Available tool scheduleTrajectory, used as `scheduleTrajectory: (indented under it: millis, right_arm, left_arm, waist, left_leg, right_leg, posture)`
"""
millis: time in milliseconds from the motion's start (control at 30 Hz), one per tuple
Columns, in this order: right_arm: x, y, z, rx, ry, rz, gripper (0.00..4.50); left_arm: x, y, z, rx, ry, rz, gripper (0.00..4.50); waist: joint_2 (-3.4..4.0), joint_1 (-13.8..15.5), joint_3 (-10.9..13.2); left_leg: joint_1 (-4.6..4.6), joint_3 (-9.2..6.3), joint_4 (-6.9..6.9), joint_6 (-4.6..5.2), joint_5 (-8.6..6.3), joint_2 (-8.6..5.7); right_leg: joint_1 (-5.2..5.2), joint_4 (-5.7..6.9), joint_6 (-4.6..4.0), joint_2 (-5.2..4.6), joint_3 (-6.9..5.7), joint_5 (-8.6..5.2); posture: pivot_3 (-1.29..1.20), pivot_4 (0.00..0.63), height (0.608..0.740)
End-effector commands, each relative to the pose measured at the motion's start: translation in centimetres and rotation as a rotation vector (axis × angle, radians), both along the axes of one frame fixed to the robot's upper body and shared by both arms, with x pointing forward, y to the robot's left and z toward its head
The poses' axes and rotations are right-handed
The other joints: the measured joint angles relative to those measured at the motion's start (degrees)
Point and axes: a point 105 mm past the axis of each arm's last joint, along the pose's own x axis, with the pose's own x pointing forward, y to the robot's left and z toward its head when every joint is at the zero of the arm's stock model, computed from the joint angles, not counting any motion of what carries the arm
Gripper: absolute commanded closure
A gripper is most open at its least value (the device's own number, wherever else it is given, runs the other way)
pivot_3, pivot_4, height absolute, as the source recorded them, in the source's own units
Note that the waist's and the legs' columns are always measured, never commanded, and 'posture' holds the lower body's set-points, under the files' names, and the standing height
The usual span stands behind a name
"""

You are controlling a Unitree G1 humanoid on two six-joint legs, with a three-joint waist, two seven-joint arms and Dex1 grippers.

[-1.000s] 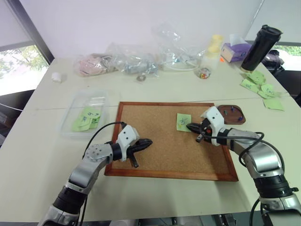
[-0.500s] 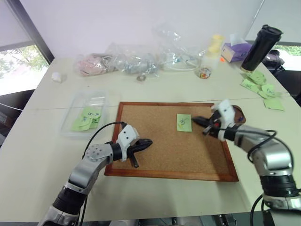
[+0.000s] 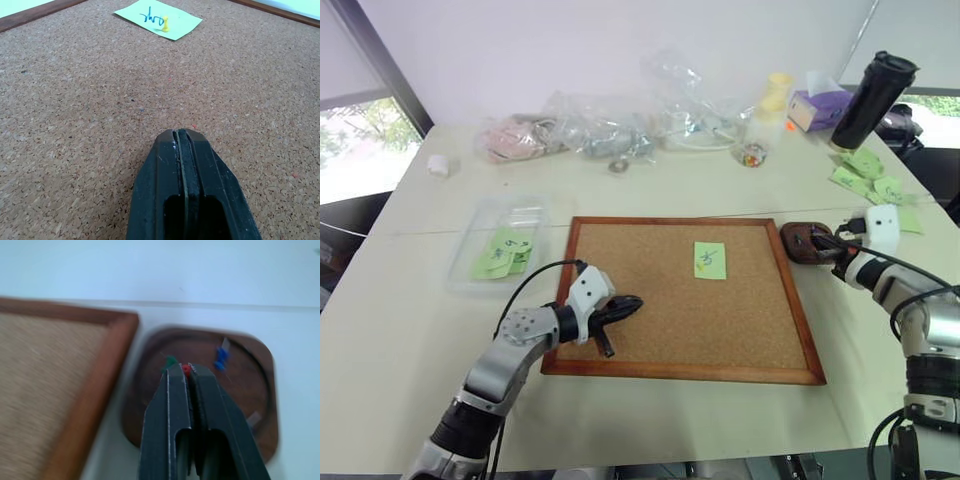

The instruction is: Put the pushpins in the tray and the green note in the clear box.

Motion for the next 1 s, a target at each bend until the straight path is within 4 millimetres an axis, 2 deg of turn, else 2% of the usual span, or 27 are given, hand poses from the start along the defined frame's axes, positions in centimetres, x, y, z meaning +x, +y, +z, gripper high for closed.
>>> scheduleTrajectory:
  millis: [33,167,267,400,600,733,800,867,1000]
  right_arm:
    - [0.6,0.0,1.0,-0.031,-0.046,0.002,4.48]
    - [0.8,-0.1,0.4,-0.024,-0.038,0.003,4.48]
    - [0.8,-0.1,0.3,-0.011,-0.038,0.002,3.56]
    - [0.8,-0.1,0.7,-0.026,-0.039,0.010,1.70]
    - [0.7,-0.1,2.0,-0.029,-0.072,0.016,1.70]
    - [0.4,1.1,3.5,-0.020,-0.113,0.066,1.70]
    - [-0.1,3.2,4.6,-0.010,-0.131,0.170,1.70]
    - [-1.2,6.8,5.2,0.001,-0.116,0.336,1.70]
    - [-2.9,11.4,4.5,0.008,-0.065,0.527,1.70]
  left_arm:
    - [-0.6,0.7,-2.5,0.069,0.079,0.021,4.50]
    - [-0.7,0.9,-2.5,0.074,0.079,0.023,4.50]
    - [-0.7,0.9,-2.5,0.074,0.078,0.026,4.50]
    - [-0.6,1.0,-2.5,0.073,0.076,0.028,4.50]
    - [-0.6,0.9,-2.5,0.071,0.076,0.027,4.50]
    - [-0.6,0.9,-2.5,0.070,0.078,0.026,4.50]
    - [-0.6,0.8,-2.5,0.070,0.079,0.025,4.50]
    - [-0.6,0.8,-2.5,0.068,0.081,0.023,4.50]
    - [-0.4,0.8,-2.4,0.069,0.079,0.023,4.50]
  waist:
    - [0.01,0.00,0.00]
    - [0.01,0.02,-0.01]
    - [0.01,0.00,-0.01]
    - [0.03,-0.01,-0.02]
    - [0.03,-0.01,-0.02]
    - [0.04,0.00,-0.02]
    - [0.04,0.04,-0.02]
    - [0.04,0.09,-0.02]
    - [0.03,0.07,-0.02]
  left_leg:
    - [0.00,0.00,0.01,0.00,0.00,0.00]
    - [0.02,0.00,0.01,0.00,0.00,0.00]
    - [0.02,0.00,0.01,0.00,0.00,0.00]
    - [0.01,0.00,0.00,0.00,0.00,0.01]
    - [0.01,0.00,0.00,0.00,0.00,0.01]
    - [0.01,0.00,0.00,0.00,0.00,0.01]
    - [0.01,0.00,0.00,0.00,0.00,0.01]
    - [0.01,-0.01,0.00,0.00,0.00,0.01]
    - [0.01,-0.01,0.01,0.00,0.00,0.04]
  right_leg:
    - [0.01,0.00,0.00,0.00,0.00,0.00]
    - [0.03,0.00,0.00,0.01,0.00,0.00]
    - [0.03,0.00,0.00,0.00,0.00,0.00]
    - [0.02,0.00,0.00,0.00,0.00,0.00]
    - [0.02,0.00,0.00,0.01,0.00,0.00]
    - [0.02,0.00,0.00,0.00,0.00,0.00]
    - [0.02,0.00,0.00,0.00,0.00,0.00]
    - [0.01,0.00,0.00,0.00,0.01,0.00]
    - [0.03,-0.01,0.00,0.00,0.02,0.00]
  posture:
    - [0.00,0.150,0.740]
    - [0.00,0.150,0.740]
    - [0.00,0.150,0.740]
    - [0.00,0.150,0.740]
    - [0.00,0.150,0.740]
    - [0.00,0.150,0.740]
    - [0.00,0.150,0.740]
    - [0.00,0.150,0.740]
    - [0.00,0.150,0.740]
